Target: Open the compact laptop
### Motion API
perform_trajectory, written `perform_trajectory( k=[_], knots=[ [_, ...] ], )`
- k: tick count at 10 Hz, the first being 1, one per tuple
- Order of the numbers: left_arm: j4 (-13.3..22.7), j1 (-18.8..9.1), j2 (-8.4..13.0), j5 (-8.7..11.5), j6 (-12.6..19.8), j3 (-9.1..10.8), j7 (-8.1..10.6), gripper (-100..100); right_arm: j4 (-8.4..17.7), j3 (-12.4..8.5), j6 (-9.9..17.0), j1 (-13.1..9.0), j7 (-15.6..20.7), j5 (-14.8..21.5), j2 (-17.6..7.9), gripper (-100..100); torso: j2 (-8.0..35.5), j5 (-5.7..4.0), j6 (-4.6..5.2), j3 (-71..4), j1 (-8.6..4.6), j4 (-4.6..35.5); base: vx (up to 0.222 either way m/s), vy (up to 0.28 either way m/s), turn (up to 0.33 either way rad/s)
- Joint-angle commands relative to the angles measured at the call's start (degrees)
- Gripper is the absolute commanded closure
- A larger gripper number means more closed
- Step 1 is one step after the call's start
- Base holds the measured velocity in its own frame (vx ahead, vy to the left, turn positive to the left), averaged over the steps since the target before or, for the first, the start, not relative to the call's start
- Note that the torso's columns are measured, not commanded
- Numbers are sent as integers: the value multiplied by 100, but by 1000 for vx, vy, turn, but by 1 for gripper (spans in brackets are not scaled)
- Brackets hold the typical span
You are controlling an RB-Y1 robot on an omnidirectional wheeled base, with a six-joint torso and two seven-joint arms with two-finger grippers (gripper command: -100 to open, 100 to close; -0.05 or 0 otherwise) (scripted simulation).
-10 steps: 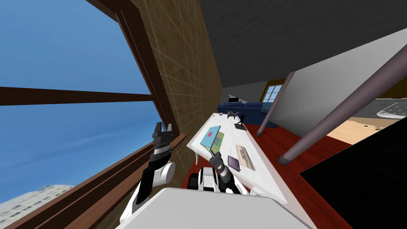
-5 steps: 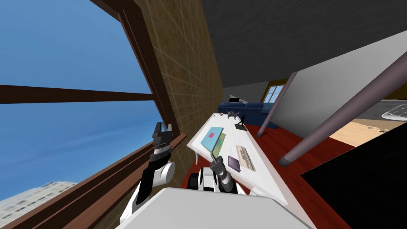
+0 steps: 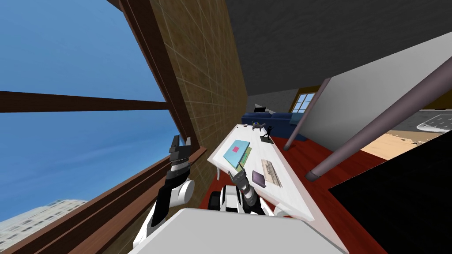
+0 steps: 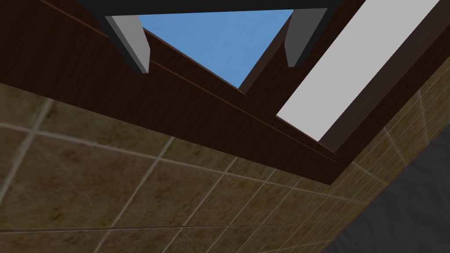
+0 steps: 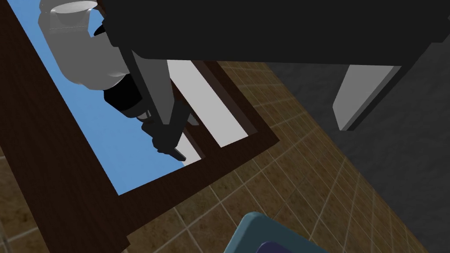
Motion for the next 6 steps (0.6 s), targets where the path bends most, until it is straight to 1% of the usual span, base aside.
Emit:
perform_trajectory(
  k=[1,6],
  knots=[
    [0,0,0,0,0,0,0,0,-119,-63,336,-276,-219,-8,6,-100,2,0,0,-1,0,-1,-84,-11,-20],
    [0,0,0,0,0,0,0,0,-464,-153,1034,-761,-617,4,49,-100,-13,1,0,-11,2,-6,-90,-12,-25]
  ],
)
